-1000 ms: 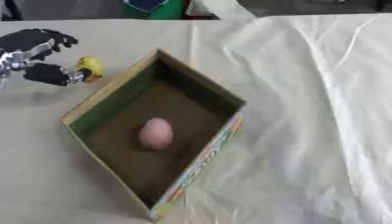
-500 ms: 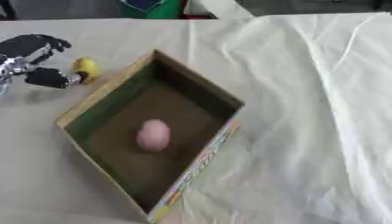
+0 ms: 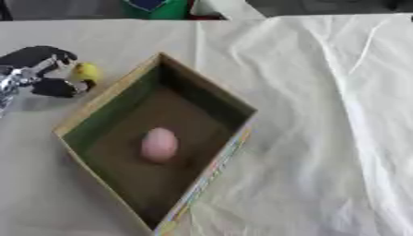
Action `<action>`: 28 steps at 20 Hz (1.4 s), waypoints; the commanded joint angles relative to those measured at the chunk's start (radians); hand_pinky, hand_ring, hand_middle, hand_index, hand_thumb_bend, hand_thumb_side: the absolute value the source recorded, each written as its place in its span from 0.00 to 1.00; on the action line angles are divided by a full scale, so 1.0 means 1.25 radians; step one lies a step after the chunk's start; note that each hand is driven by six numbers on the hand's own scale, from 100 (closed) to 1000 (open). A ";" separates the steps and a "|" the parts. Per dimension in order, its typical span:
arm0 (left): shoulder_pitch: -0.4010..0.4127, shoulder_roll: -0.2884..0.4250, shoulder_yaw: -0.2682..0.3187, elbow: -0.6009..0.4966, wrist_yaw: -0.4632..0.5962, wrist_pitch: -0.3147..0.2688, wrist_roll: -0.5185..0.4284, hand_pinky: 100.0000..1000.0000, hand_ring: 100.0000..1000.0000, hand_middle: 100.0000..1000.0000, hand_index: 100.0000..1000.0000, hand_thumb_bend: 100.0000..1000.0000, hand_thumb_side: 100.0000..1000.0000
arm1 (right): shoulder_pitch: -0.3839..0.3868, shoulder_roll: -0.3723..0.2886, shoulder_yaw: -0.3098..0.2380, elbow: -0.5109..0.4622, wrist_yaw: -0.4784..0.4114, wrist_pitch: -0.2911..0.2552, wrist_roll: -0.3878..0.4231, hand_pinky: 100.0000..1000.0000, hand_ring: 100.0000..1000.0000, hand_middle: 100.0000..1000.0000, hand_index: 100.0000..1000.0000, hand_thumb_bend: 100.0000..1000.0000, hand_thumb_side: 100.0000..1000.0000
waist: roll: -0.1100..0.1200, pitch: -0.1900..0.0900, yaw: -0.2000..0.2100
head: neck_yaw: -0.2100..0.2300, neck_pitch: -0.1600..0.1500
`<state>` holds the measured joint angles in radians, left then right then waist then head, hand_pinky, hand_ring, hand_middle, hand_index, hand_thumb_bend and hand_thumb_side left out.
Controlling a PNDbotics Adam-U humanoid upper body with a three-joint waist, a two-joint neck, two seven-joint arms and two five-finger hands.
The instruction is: Pick up objects on the table and place them in the box.
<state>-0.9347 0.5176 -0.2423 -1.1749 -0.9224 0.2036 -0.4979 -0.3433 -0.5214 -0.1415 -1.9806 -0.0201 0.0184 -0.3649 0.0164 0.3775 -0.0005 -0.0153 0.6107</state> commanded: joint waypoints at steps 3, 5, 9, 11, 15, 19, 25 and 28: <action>-0.020 0.006 0.015 0.000 0.054 -0.005 0.036 0.50 0.74 0.71 0.84 0.03 0.58 | -0.003 -0.006 -0.013 -0.015 -0.003 0.013 -0.009 0.79 0.61 0.51 0.74 0.00 0.51 | -0.003 -0.012 -0.002 | 0.003 -0.011; -0.020 0.006 0.013 0.001 0.070 -0.006 0.053 0.46 0.71 0.66 0.79 0.00 0.49 | -0.001 -0.005 -0.014 -0.015 -0.002 0.016 -0.012 0.79 0.61 0.51 0.74 0.00 0.51 | -0.003 -0.012 -0.002 | 0.002 -0.009; -0.020 0.004 0.011 0.003 0.113 -0.009 0.057 0.38 0.63 0.56 0.70 0.00 0.27 | 0.003 -0.002 -0.016 -0.015 -0.002 0.022 -0.017 0.78 0.61 0.51 0.74 0.00 0.53 | -0.002 -0.012 -0.002 | 0.002 -0.007; -0.020 0.006 0.008 -0.002 0.130 -0.009 0.054 0.34 0.60 0.53 0.67 0.00 0.16 | 0.004 -0.002 -0.017 -0.015 -0.001 0.024 -0.020 0.78 0.61 0.51 0.74 0.00 0.54 | -0.002 -0.013 -0.002 | 0.000 -0.006; -0.019 0.009 0.003 -0.020 0.157 -0.007 0.053 0.28 0.54 0.47 0.61 0.00 0.17 | 0.004 -0.003 -0.016 -0.015 -0.002 0.025 -0.020 0.78 0.61 0.51 0.74 0.00 0.54 | -0.002 -0.017 0.000 | -0.002 0.004; -0.017 0.012 0.003 -0.035 0.183 0.004 0.070 0.18 0.47 0.41 0.56 0.00 0.20 | 0.004 -0.003 -0.015 -0.015 -0.003 0.024 -0.019 0.78 0.61 0.51 0.74 0.00 0.55 | -0.003 -0.023 0.002 | -0.008 0.012; -0.016 0.022 0.000 -0.075 0.216 0.037 0.125 0.12 0.42 0.38 0.52 0.00 0.23 | 0.006 -0.002 -0.016 -0.015 -0.004 0.024 -0.020 0.78 0.61 0.51 0.74 0.00 0.55 | -0.006 -0.037 0.008 | -0.013 0.021; -0.016 0.028 -0.007 -0.117 0.213 0.036 0.134 0.12 0.42 0.38 0.52 0.00 0.24 | 0.008 -0.002 -0.015 -0.015 -0.004 0.023 -0.019 0.78 0.61 0.51 0.74 0.00 0.54 | -0.009 -0.046 0.011 | -0.021 0.028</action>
<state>-0.9388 0.5165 -0.2545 -1.2845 -0.6608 0.2474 -0.3414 -0.3275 -0.5054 -0.1534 -1.9806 -0.0201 0.0475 -0.3895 0.0082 0.3457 0.0140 -0.0369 0.6370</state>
